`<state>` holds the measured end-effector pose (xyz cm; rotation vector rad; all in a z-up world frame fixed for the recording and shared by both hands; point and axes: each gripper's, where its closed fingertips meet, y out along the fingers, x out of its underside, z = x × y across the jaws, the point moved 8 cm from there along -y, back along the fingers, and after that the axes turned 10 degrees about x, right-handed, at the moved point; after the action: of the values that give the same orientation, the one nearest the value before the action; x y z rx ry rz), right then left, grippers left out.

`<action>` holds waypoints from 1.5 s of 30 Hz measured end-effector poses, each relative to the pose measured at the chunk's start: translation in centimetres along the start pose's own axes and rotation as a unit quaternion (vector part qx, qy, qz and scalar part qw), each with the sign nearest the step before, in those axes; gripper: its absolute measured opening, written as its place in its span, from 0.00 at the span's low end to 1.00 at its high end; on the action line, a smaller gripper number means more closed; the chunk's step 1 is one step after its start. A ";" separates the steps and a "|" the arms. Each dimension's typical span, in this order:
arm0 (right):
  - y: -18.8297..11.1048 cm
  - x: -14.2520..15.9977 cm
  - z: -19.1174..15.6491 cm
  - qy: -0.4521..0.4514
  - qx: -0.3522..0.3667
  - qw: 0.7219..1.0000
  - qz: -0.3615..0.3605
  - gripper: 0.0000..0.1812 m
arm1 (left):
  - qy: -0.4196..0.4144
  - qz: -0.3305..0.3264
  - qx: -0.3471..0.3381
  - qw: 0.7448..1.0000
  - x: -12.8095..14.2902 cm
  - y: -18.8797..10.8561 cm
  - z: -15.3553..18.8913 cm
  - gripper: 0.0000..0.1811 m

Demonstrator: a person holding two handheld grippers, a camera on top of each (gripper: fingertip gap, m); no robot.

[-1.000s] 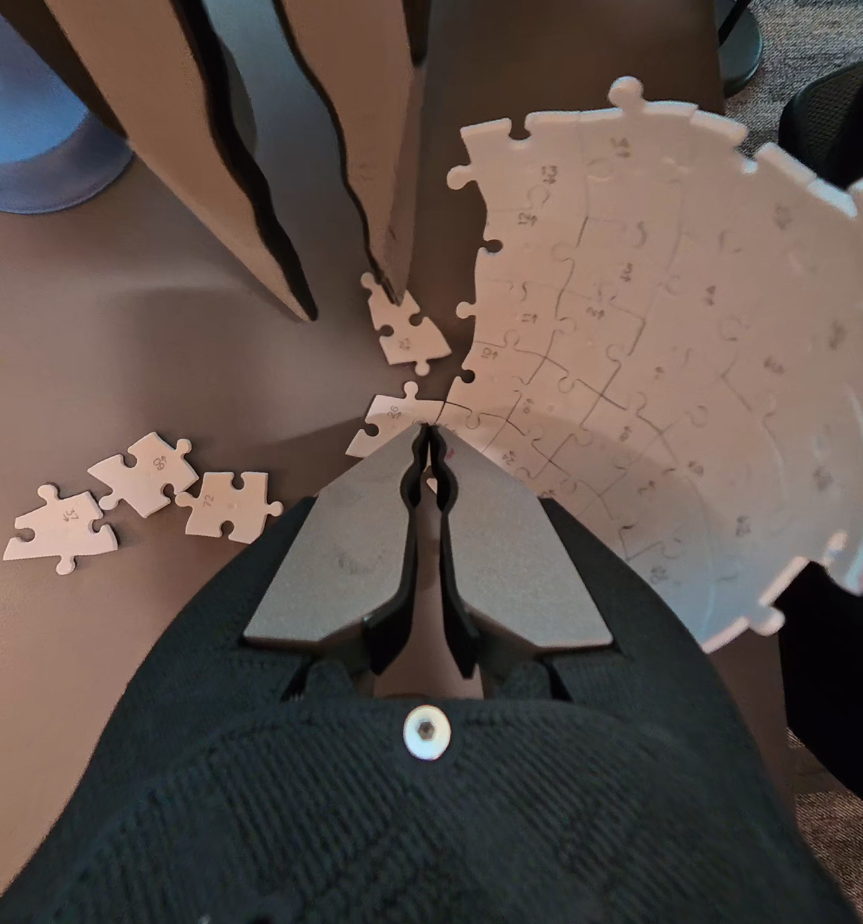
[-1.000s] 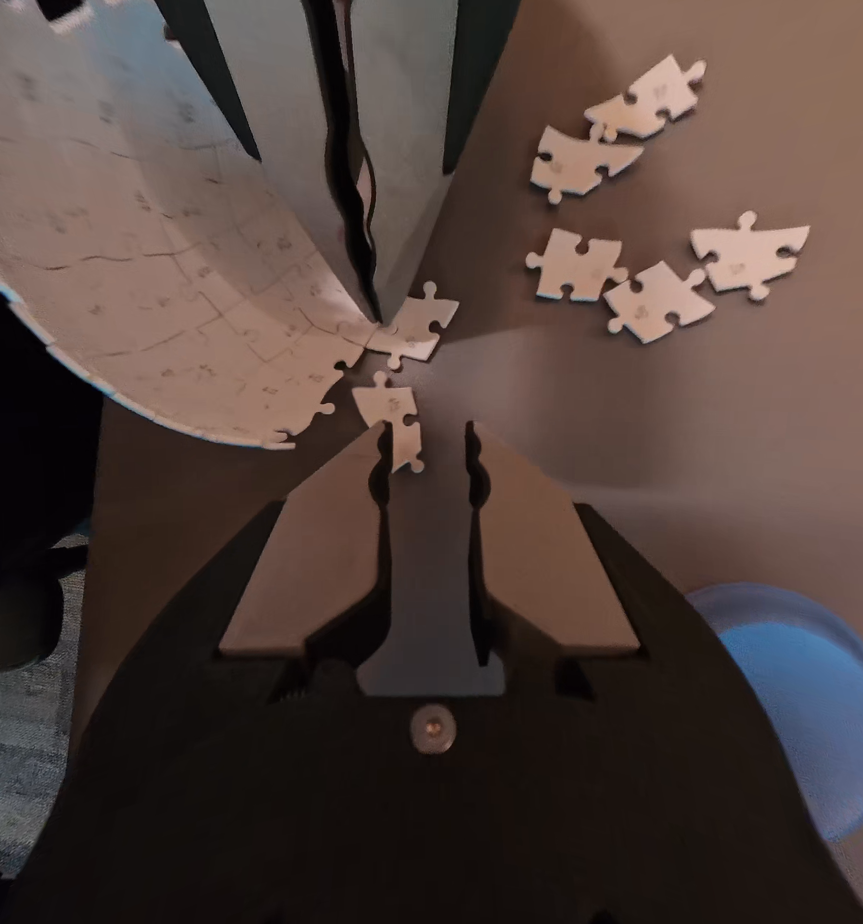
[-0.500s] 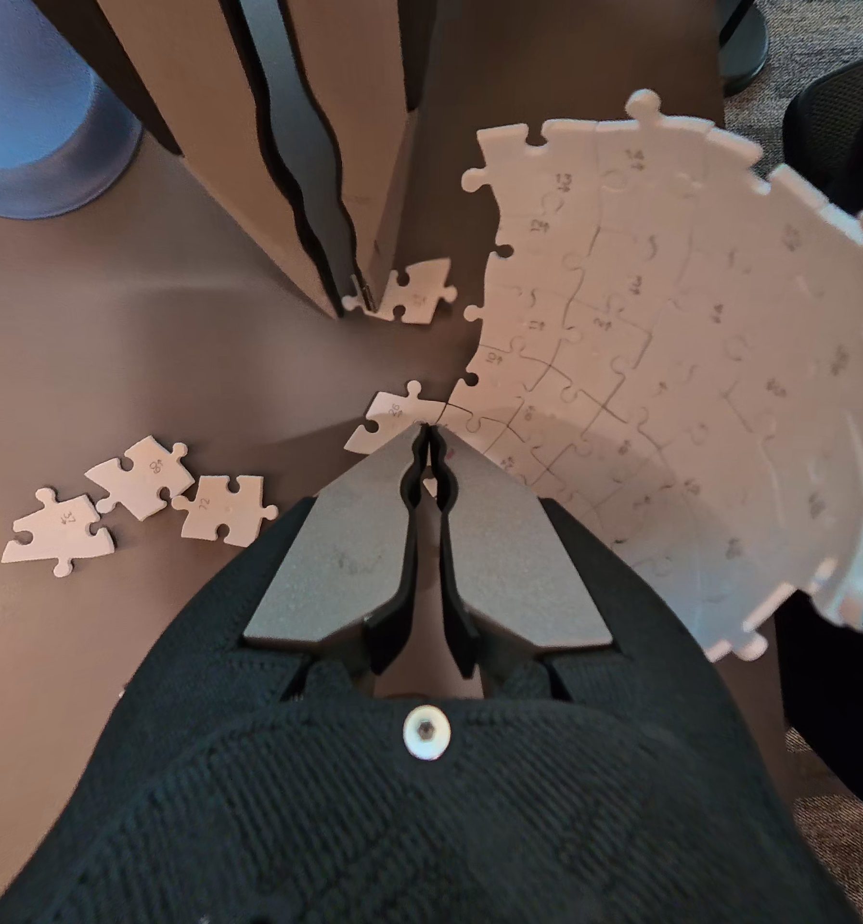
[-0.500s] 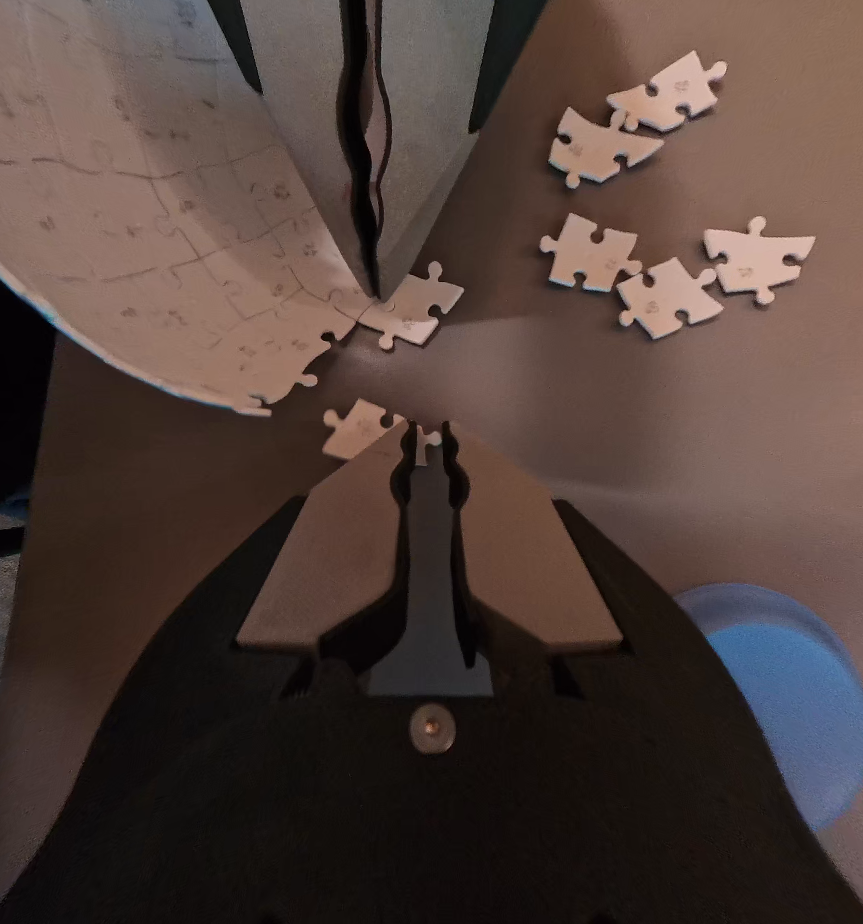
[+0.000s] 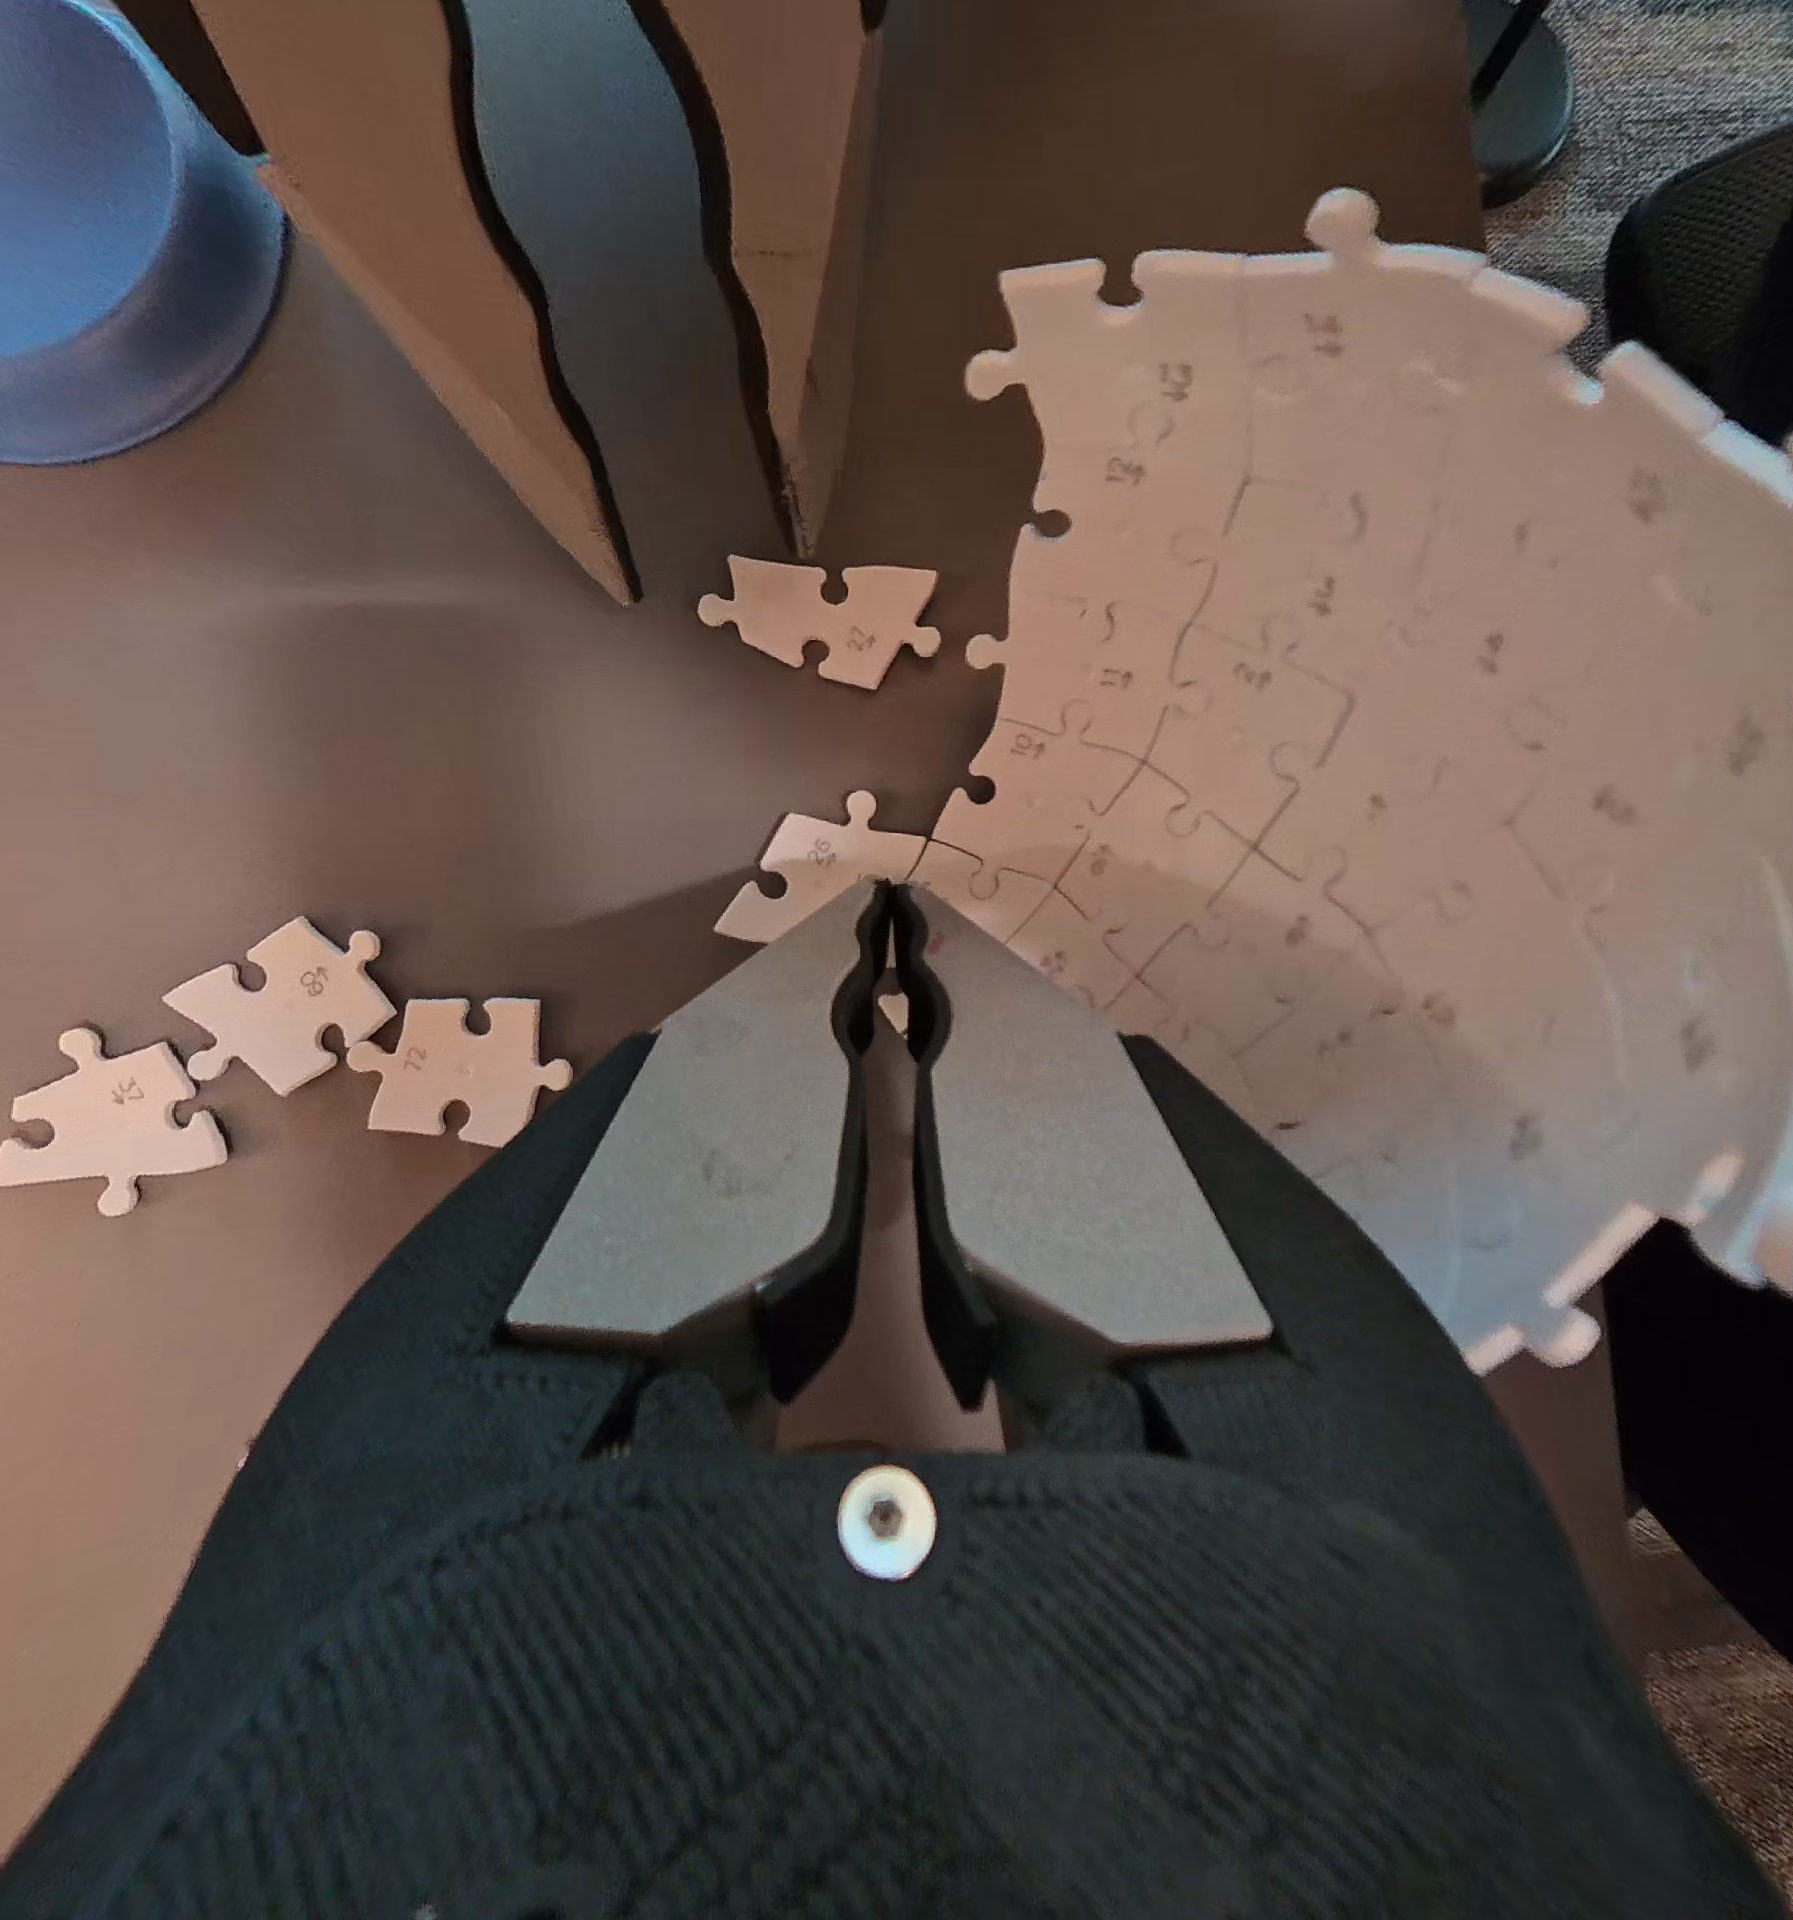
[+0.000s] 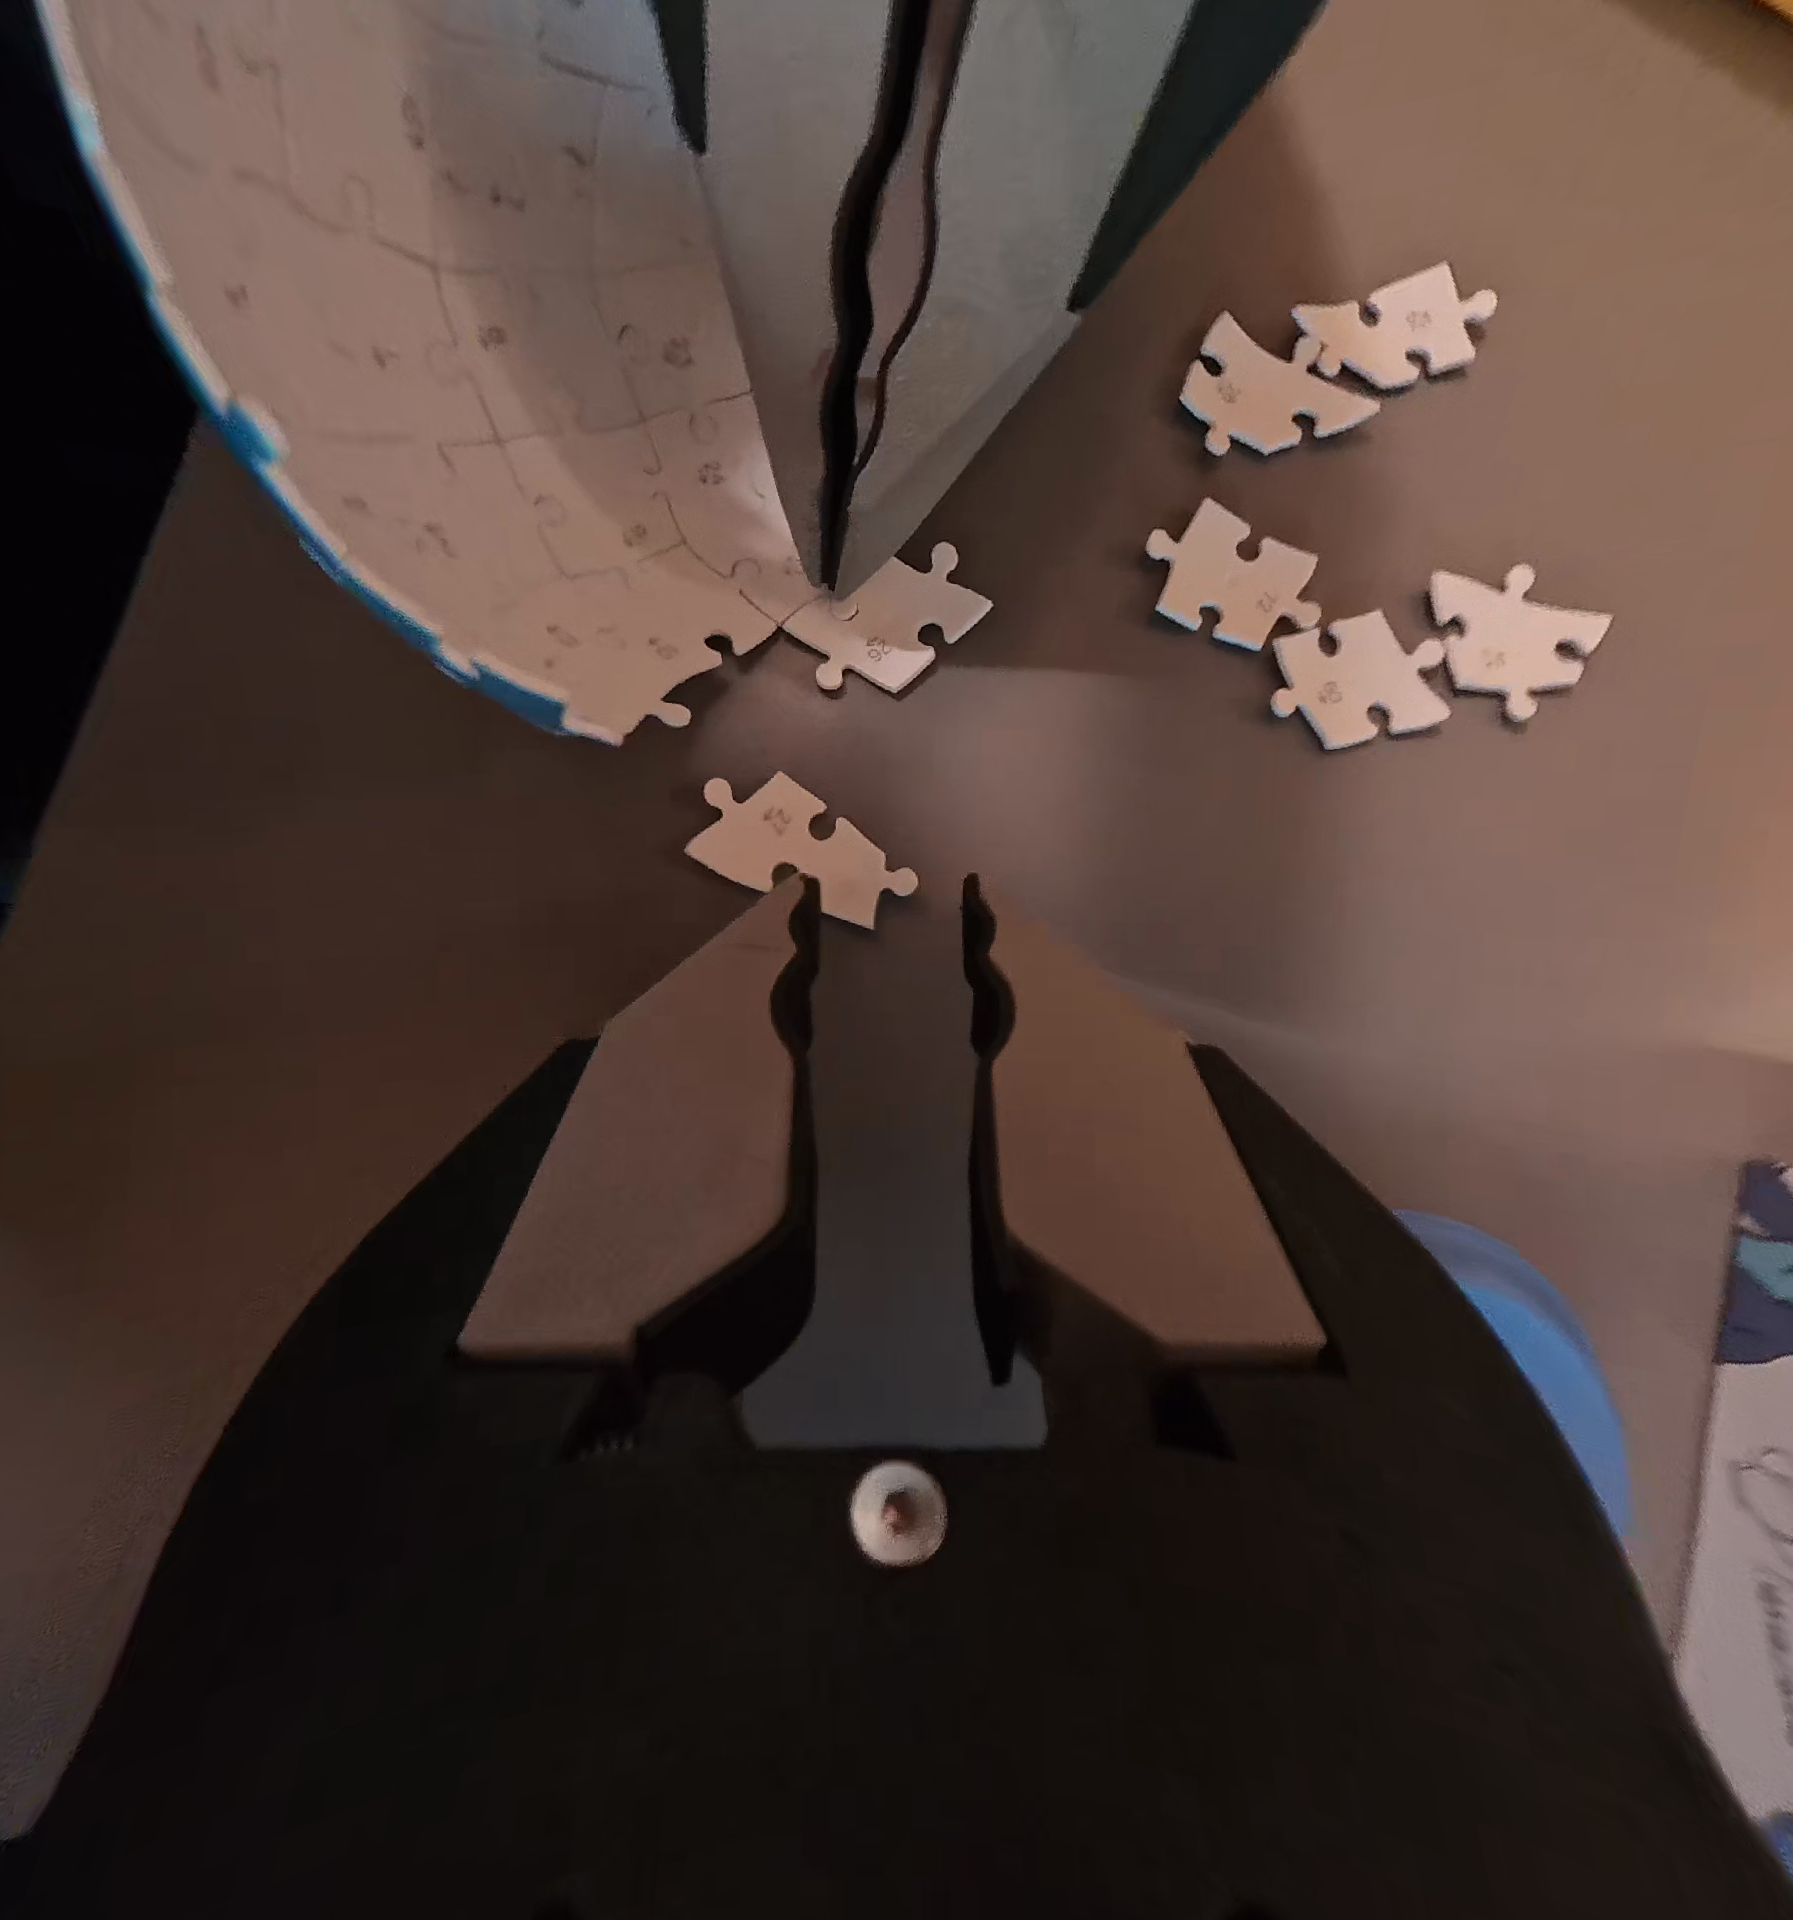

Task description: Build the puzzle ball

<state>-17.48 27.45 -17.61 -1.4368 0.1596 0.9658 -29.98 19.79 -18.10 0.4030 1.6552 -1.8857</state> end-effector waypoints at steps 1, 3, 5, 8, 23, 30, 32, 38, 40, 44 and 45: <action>0.0 0.0 0.0 -0.020 0.004 1.000 0.002 0.12 | 0.000 0.001 0.002 1.000 0.0 0.0 0.0 0.00; 0.1 -0.1 -0.2 -0.044 0.001 0.999 0.006 0.12 | 0.000 0.003 0.007 1.000 0.0 0.0 -0.1 0.00; 0.3 -0.1 -0.5 -0.063 -0.021 0.998 0.004 0.15 | 0.000 0.003 0.012 1.000 0.0 0.0 -0.2 0.00; 0.4 0.1 -0.7 -0.096 -0.036 0.995 0.006 0.14 | 0.001 0.005 0.019 1.000 0.0 0.0 -0.3 0.00; 0.0 -1.3 -0.5 -0.208 -0.074 0.975 0.005 0.06 | 0.021 -0.004 0.070 0.997 -0.3 0.0 -1.1 0.00; 0.1 0.0 -1.9 -0.172 -0.045 0.984 -0.013 0.01 | 0.023 -0.004 0.058 0.998 -0.3 0.1 -0.9 0.00; 0.1 0.0 -2.3 -0.158 -0.045 0.986 -0.014 0.01 | 0.023 -0.004 0.056 0.998 -0.4 0.1 -0.9 0.00; -0.8 0.3 -3.7 -0.111 -0.053 0.991 -0.056 0.02 | 0.023 -0.004 0.054 0.998 -0.4 0.1 -0.8 0.00; -1.2 0.6 -4.4 -0.097 -0.065 0.991 -0.069 0.04 | 0.025 -0.006 0.051 0.998 -0.4 0.1 -0.8 0.00; -1.5 0.7 -5.2 -0.105 -0.042 0.991 -0.070 0.03 | 0.026 -0.005 0.052 0.998 -0.4 0.1 -0.7 0.00; -1.5 0.7 -5.0 -0.109 -0.024 0.992 -0.065 0.04 | 0.025 -0.004 0.053 0.998 -0.4 0.1 -0.7 0.00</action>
<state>-13.89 23.64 -17.84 -1.3572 -0.1180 1.0162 -29.66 20.59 -18.09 0.4906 1.5944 -1.9914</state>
